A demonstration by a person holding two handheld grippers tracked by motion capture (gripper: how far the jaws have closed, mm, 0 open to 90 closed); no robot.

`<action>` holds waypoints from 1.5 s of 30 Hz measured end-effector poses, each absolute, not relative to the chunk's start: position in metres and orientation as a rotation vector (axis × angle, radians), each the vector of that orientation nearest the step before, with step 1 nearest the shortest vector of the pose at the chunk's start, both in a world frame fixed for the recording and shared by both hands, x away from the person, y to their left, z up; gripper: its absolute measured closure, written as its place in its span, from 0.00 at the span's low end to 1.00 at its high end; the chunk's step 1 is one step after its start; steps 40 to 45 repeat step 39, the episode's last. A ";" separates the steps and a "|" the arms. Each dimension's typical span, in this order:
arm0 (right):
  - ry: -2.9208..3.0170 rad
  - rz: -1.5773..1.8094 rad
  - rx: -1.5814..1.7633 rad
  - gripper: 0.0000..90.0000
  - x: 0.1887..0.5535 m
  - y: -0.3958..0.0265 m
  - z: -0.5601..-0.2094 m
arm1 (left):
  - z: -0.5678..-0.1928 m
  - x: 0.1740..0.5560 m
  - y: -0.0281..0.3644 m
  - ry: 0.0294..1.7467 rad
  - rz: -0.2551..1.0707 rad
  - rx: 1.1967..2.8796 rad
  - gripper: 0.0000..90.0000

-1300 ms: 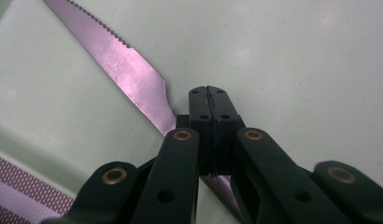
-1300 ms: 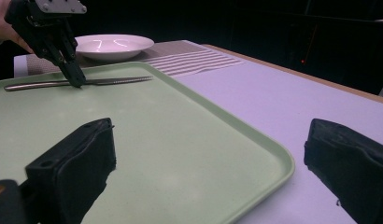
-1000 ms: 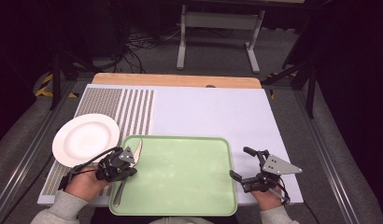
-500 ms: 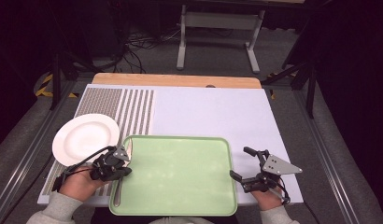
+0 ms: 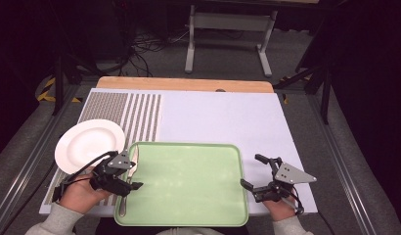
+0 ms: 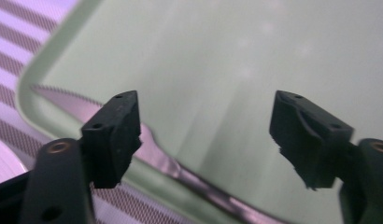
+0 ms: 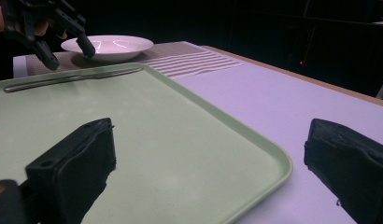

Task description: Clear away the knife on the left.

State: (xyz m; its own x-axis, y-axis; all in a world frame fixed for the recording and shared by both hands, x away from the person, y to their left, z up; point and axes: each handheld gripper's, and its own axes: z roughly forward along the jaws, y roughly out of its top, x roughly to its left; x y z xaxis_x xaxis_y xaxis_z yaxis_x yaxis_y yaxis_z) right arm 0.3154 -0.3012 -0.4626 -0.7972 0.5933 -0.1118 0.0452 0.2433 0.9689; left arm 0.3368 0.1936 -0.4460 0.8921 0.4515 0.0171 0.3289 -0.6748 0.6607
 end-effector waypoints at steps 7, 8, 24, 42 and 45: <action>2.060 1.579 0.579 0.03 0.315 -0.302 -0.463 | -0.439 0.327 0.209 0.473 0.283 2.149 0.13; 2.060 1.579 0.579 0.03 0.315 -0.302 -0.463 | -0.439 0.327 0.209 0.473 0.283 2.149 0.11; 2.065 1.589 0.577 0.03 0.315 -0.300 -0.463 | -0.463 0.309 0.240 0.407 0.333 1.882 0.03; 2.066 1.606 0.589 0.03 0.316 -0.299 -0.464 | -0.481 0.303 0.268 0.483 0.388 1.710 0.02; 2.066 1.606 0.589 0.03 0.316 -0.299 -0.464 | -0.481 0.303 0.268 0.483 0.388 1.710 0.02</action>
